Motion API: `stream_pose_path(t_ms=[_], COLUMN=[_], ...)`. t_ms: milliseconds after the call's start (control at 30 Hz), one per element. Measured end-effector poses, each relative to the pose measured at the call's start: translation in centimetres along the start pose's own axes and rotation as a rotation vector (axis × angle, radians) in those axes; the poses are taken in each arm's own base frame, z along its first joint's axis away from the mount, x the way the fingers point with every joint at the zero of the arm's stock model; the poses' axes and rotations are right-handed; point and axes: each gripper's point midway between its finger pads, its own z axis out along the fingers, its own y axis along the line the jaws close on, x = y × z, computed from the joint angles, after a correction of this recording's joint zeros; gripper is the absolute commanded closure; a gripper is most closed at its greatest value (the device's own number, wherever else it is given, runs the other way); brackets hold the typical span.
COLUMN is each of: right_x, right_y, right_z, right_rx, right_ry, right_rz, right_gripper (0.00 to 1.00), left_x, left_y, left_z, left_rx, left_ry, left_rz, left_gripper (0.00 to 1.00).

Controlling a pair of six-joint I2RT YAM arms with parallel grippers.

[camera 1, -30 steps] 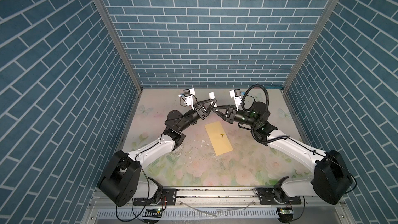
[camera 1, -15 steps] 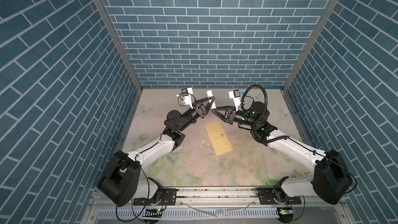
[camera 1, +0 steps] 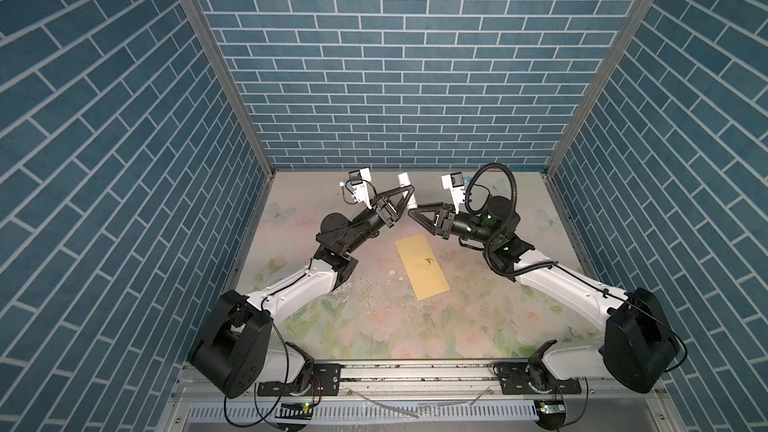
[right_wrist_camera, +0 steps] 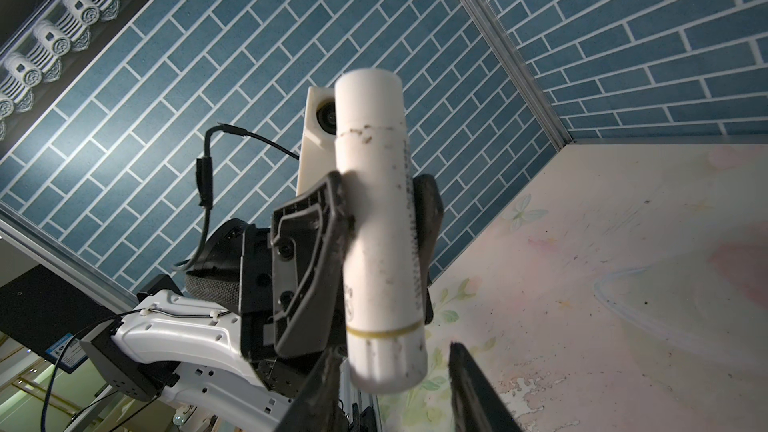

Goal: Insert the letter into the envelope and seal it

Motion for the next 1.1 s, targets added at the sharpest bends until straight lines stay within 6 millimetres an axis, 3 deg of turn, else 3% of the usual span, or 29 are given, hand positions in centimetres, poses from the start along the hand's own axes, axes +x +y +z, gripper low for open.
stream_pose_path(t_ms=[267,400,500,667,900,1100], right_x=[-0.2,-0.6,-0.9,-0.9,-0.8,0.2], right_y=[-0.1,0.1,0.3,0.3,-0.4,-1.3], right_z=[0.2,0.4,0.5,0.5,0.5,0.5], right_rx=[-0.005,-0.011,-0.017,-0.019,0.021,0.24], right_ry=[-0.005,-0.012,-0.018,-0.02,-0.016,0.015], right_rz=[-0.006,-0.014,-0.021,-0.028,-0.026,-0.128], right_gripper=[0.58,0.63,0.72,0.99,1.0,1.0], left_x=[0.1,0.1,0.1,0.0,0.2,1.0], left_y=[0.1,0.1,0.1,0.0,0.6,2.0], left_z=[0.0,0.0,0.0,0.0,-0.2,-0.4], left_rx=[-0.001,-0.001,-0.001,0.001,-0.018,-0.097], left_ry=[0.001,0.002,0.002,-0.003,-0.003,0.017], left_rz=[-0.004,-0.006,-0.007,-0.012,-0.015,-0.001], left_gripper=[1.0,1.0,1.0,1.0,1.0,1.0])
